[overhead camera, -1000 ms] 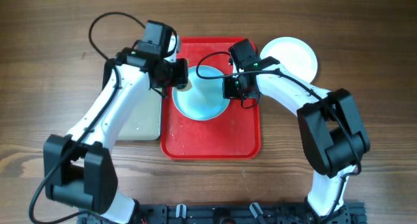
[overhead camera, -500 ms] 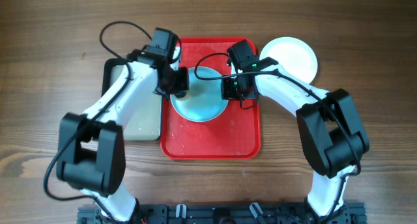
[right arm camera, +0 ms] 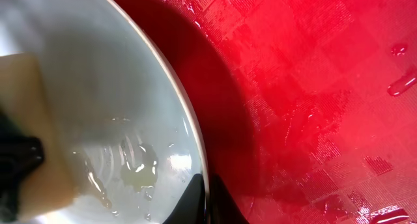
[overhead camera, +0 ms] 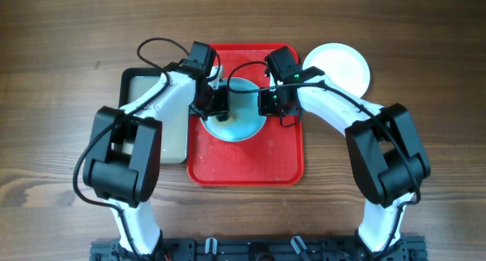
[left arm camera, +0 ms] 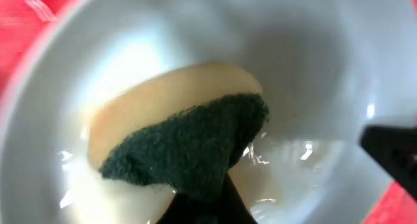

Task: Clean dirty plates on tray and stack at the side
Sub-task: 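Scrub the light-blue plate with the sponge in the left gripper, then move the sponge back to the black tray with the left gripper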

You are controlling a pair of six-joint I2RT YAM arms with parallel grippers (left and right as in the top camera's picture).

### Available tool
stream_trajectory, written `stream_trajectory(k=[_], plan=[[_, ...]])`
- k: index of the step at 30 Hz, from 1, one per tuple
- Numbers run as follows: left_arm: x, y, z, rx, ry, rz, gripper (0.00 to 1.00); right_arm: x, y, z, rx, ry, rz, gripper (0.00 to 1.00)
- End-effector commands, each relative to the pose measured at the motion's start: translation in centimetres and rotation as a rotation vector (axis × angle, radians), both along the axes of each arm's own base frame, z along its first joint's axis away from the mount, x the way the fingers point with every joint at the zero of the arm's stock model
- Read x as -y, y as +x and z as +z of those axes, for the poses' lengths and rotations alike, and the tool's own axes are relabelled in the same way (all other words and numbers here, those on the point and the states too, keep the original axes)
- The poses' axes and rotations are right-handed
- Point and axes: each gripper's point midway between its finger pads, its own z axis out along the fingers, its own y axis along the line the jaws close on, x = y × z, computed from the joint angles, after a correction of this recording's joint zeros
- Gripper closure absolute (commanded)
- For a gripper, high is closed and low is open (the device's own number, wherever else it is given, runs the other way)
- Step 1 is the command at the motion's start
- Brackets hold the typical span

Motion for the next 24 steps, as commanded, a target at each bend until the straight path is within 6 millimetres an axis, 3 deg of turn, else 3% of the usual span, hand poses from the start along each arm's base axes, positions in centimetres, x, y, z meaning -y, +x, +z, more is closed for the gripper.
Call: stream_trajectory(k=[1,8,12,14,16,17,19,24], plan=[[3.5,-1.7,-1.1,-0.041,-0.08,-0.086,0.96,-0.5,-0.3,0.1,0.006,0.011,0.033,0.96],[4.0,-1.3,0.0,-0.003,-0.09,-0.097,0.96,-0.5,-0.3,0.1,0.008,0.009,0.041,0.96],[3.0,-0.1,5.6,0.146,-0.108,-0.119,0.96,-0.5,-0.3,0.1,0.01,0.009,0.043,0.96],[0.6,1.0,8.7,0.242,-0.041,-0.065,0.96,-0.5,-0.3,0.1,0.01,0.008,0.045,0.95],[-3.2,1.8,10.8,0.31,0.074,0.017,0.96,-0.5,-0.3,0.1,0.012,0.007,0.05,0.95],[-6.3,2.0,11.5,0.329,0.165,0.082,0.96,-0.5,-0.3,0.1,0.012,0.007,0.05,0.95],[-9.7,1.8,11.4,0.321,0.266,0.096,0.96,-0.5,-0.3,0.1,0.013,0.006,0.05,0.95],[-14.9,0.9,8.6,0.218,0.35,0.006,0.96,-0.4,-0.2,0.1,0.017,0.001,0.049,0.95]])
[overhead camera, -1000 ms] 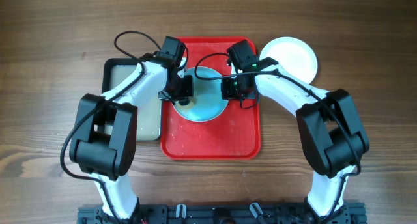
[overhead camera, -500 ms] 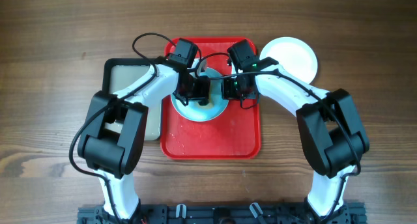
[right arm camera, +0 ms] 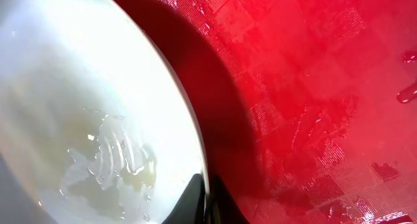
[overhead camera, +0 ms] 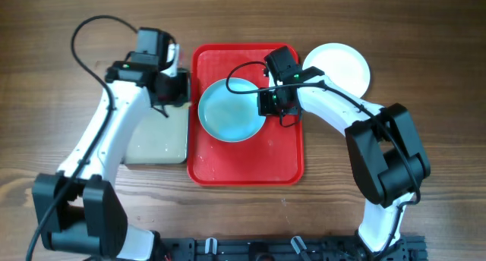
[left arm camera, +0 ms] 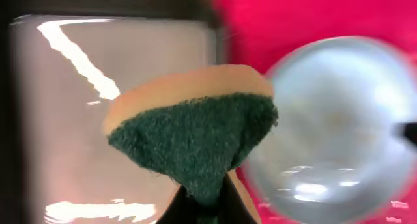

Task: Clean dirty plates on tray and stack at the side
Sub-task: 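Move the sponge back to the black tray with the left gripper, then release the sponge in the black tray and retract the left arm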

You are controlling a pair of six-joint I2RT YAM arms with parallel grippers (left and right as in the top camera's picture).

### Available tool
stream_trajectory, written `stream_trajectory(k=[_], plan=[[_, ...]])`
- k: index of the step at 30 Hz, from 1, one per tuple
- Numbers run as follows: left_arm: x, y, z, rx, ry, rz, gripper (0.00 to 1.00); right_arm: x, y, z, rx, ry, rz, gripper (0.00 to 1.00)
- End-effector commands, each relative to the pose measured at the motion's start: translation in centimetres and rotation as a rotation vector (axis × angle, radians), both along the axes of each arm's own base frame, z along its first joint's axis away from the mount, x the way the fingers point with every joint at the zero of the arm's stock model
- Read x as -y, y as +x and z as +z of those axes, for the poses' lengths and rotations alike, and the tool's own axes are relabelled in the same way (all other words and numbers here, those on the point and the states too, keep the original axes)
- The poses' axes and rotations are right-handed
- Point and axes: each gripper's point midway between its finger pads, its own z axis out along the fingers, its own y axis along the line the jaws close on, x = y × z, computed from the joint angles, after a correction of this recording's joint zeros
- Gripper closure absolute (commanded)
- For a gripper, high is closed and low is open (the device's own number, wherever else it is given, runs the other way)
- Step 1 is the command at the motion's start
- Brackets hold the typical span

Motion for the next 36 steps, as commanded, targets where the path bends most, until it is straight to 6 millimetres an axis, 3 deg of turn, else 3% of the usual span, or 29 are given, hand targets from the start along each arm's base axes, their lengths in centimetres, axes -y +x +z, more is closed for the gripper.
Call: stream_trajectory(k=[1,6,10,20,23,25,26,27,30,32,36], plan=[[-3.8,0.3,-2.2,-0.046,0.094,-0.039,0.96,-0.3,-0.2,0.0,0.007,0.0,0.027,0.95],[-7.8,0.4,-5.7,-0.127,0.096,0.04,0.96,-0.2,-0.2,0.0,0.012,-0.007,0.029,0.95],[-9.3,0.4,-7.1,-0.153,0.098,0.054,0.96,-0.3,0.0,0.0,0.018,-0.004,0.029,0.95],[-9.4,-0.3,-8.3,-0.165,0.085,0.06,0.93,-0.3,0.0,0.0,0.018,-0.004,0.029,0.95],[-9.4,-0.4,-9.1,-0.158,0.086,0.062,0.85,-0.3,0.0,0.0,0.017,-0.004,0.029,0.95],[-9.4,-0.3,-9.0,-0.151,0.086,0.062,0.68,-0.3,0.0,0.0,0.018,-0.004,0.029,0.94],[-9.4,-0.2,-9.0,-0.15,0.086,0.062,0.54,-0.3,0.0,0.0,0.018,-0.004,0.029,0.94],[-9.4,-0.1,-8.9,-0.147,0.085,0.066,0.51,-0.3,0.0,0.0,0.018,-0.004,0.029,0.95],[-9.6,1.1,-6.8,-0.085,0.076,0.12,0.39,-0.3,0.0,0.0,0.018,-0.004,0.029,0.94],[-9.7,2.5,-4.3,-0.012,0.069,0.15,0.29,-0.3,0.0,0.0,0.018,-0.004,0.029,0.94],[-11.1,6.0,3.5,0.224,0.057,0.229,0.14,-0.3,0.0,0.0,0.018,-0.004,0.029,0.94]])
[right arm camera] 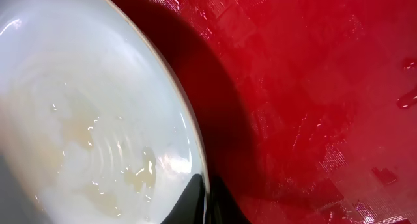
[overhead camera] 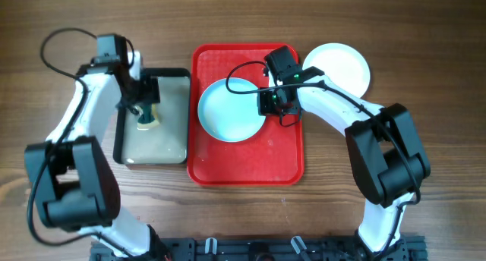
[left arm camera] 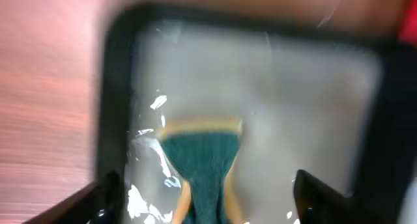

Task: Clean dirty plates on tray and stack at the side
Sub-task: 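Release the sponge in the black tray and retract the left arm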

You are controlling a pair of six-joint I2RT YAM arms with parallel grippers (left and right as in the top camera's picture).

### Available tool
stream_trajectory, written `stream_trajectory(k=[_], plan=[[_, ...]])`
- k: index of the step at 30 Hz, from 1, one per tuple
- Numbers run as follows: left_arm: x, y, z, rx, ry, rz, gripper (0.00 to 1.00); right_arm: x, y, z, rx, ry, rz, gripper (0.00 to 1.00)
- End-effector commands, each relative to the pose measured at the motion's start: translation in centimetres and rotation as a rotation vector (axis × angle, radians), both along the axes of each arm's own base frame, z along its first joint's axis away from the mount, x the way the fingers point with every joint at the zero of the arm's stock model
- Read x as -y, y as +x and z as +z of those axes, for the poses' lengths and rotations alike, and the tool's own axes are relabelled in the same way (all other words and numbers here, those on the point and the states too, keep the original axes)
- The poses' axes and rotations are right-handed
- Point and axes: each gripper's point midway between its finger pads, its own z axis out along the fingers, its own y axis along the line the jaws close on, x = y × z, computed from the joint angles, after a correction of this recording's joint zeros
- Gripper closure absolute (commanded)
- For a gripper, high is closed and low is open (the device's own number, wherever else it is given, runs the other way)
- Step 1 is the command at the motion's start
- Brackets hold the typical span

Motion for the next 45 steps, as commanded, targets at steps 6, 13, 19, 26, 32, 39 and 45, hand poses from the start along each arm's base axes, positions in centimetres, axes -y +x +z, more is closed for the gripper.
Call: stream_trajectory(k=[6,13,19,26,32,39,45], plan=[[-11.7,2.8,12.8,0.422,0.02,0.389,0.0,-0.2,-0.2,0.0,0.007,-0.006,0.024,0.91],[-23.4,-4.1,12.3,0.398,0.076,0.686,0.0,-0.2,-0.1,0.0,0.012,-0.004,0.023,0.86],[-26.2,-6.4,12.3,0.397,0.093,0.765,0.0,-0.1,0.6,0.0,0.045,-0.016,0.014,0.84],[-26.3,-6.5,12.3,0.397,0.094,0.77,0.0,0.4,1.1,-1.5,0.053,-0.054,-0.003,0.85],[-26.3,-6.5,12.3,0.397,0.094,0.77,0.0,0.4,1.2,-1.7,0.053,-0.055,0.0,0.96],[-26.3,-6.5,12.3,0.397,0.094,0.77,0.0,-0.2,2.5,1.8,0.133,-0.028,0.025,0.96],[-26.3,-6.5,12.3,0.397,0.094,0.77,0.0,-0.4,3.1,9.7,0.282,0.046,0.015,0.96]])
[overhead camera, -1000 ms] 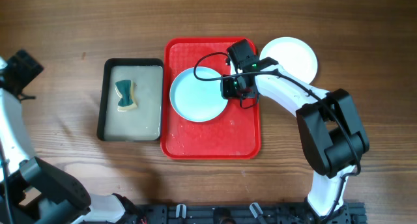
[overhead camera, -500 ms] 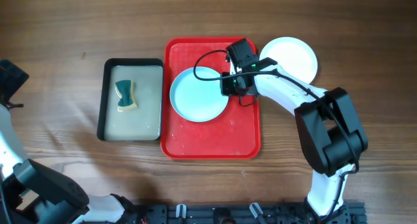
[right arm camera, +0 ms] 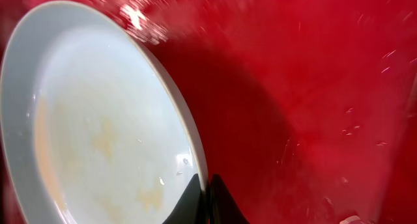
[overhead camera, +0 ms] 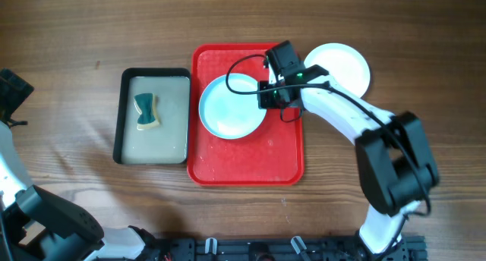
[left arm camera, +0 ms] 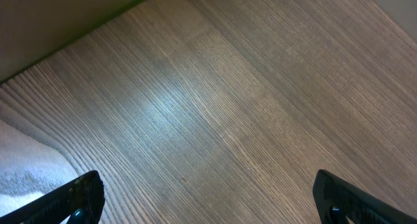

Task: Clean dirty plates on tray and stack at the side
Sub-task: 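Release the sponge in the black tray and retract the left arm, then lift the light-blue plate with the right gripper and tilt it over the black tray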

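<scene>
A pale blue plate (overhead camera: 231, 105) sits over the red tray (overhead camera: 247, 158), its right rim pinched by my right gripper (overhead camera: 266, 94); in the right wrist view the gripper (right arm camera: 203, 201) is shut on the plate (right arm camera: 104, 126), which looks lifted, a shadow beneath it. A white plate (overhead camera: 342, 66) lies right of the tray. The green and yellow sponge (overhead camera: 146, 111) rests in the black basin (overhead camera: 120, 124). My left gripper (left arm camera: 208, 195) stands open over bare wood, its arm at the far left edge (overhead camera: 9, 90).
The basin holds cloudy soapy water left of the tray. Water drops lie on the tray floor (right arm camera: 326, 120). Bare wooden table (left arm camera: 215, 107) stretches around. A green edge shows at the top left of the left wrist view.
My left gripper let go of the sponge, which stays in the basin, and now stands open at the table's far left. The plate in my right gripper appears raised slightly.
The left gripper held the sponge on the plate while the right pinched its rim. Then the sponge was over the basin, then down in the soapy water. Now it lies there alone, the left arm far left, the right still holding the plate.
</scene>
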You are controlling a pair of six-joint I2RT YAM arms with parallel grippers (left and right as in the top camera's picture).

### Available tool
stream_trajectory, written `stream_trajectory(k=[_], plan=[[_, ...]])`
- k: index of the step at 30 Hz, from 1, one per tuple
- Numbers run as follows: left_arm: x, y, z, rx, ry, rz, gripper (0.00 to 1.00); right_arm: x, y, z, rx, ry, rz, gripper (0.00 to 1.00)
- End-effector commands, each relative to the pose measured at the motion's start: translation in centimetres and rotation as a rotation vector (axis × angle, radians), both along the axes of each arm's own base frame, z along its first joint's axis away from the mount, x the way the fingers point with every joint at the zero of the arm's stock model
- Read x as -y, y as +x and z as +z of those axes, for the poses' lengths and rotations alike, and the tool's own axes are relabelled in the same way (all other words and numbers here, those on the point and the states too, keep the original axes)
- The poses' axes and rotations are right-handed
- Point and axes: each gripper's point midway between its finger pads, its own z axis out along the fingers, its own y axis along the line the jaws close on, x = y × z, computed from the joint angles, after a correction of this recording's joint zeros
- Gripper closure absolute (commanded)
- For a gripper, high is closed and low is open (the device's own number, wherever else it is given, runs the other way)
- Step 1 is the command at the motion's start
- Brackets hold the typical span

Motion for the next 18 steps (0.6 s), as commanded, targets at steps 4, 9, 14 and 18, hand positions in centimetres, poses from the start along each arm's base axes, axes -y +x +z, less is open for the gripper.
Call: stream_trajectory(k=[4,9,14,18], plan=[[-0.2,-0.1,0.2,0.01,-0.004,0.017,0.0,-0.9,1.8,7.2,0.177,0.092,-0.023,0.96],[-0.2,-0.1,0.2,0.01,-0.004,0.017,0.0,-3.0,2.3,8.4,0.226,0.148,-0.033,0.96],[-0.2,-0.1,0.2,0.01,-0.004,0.017,0.0,-6.0,2.6,9.9,0.337,0.149,-0.082,0.96],[-0.2,-0.1,0.2,0.01,-0.004,0.017,0.0,-8.8,1.8,10.7,0.408,0.152,-0.052,0.96]])
